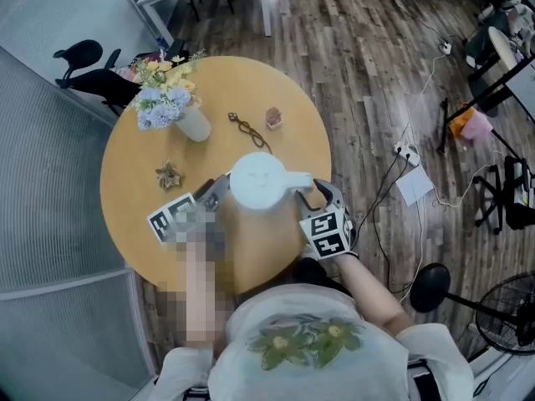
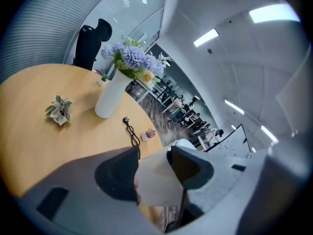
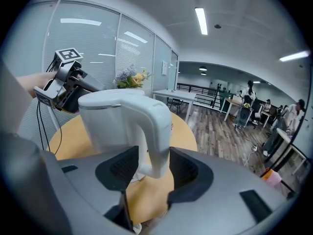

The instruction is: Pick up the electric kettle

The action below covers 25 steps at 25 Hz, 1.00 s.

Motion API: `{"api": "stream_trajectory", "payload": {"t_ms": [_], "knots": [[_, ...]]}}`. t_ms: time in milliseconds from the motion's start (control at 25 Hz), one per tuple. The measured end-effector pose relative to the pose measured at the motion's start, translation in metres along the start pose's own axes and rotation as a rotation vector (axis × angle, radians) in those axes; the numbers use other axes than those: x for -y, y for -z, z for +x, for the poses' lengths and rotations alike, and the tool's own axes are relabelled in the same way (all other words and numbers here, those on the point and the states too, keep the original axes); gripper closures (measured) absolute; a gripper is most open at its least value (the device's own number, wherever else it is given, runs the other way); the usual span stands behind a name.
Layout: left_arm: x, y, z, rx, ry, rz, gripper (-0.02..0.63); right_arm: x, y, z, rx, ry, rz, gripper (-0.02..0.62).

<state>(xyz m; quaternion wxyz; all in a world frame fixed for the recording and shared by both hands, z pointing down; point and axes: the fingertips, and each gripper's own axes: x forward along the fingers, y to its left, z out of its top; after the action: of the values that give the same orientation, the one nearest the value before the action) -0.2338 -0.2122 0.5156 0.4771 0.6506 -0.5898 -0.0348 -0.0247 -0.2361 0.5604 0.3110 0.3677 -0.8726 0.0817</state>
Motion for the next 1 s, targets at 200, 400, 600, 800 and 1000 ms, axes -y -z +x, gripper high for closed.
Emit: {"api": "stream_trajectory", "payload": {"t_ms": [200,400,600,800,1000], "knots": [[0.009,0.004,0.007,-0.034,0.102,-0.069,0.432,0.003,0.004,0.002,-0.020,0.042,-0.005,0.390],[0.013,0.004,0.009,-0.070,0.170,-0.105,0.484,0.004,0.005,0.003,-0.034,0.078,-0.024,0.399],[0.014,0.005,0.008,-0.067,0.214,-0.137,0.515,0.008,0.004,0.007,-0.036,0.118,-0.009,0.449],[0.016,0.004,0.010,-0.045,0.241,-0.160,0.522,0.010,0.004,0.005,-0.006,0.152,0.008,0.456],[0.018,0.005,0.009,-0.033,0.248,-0.172,0.522,0.011,0.004,0.003,0.010,0.160,0.023,0.456]]}}
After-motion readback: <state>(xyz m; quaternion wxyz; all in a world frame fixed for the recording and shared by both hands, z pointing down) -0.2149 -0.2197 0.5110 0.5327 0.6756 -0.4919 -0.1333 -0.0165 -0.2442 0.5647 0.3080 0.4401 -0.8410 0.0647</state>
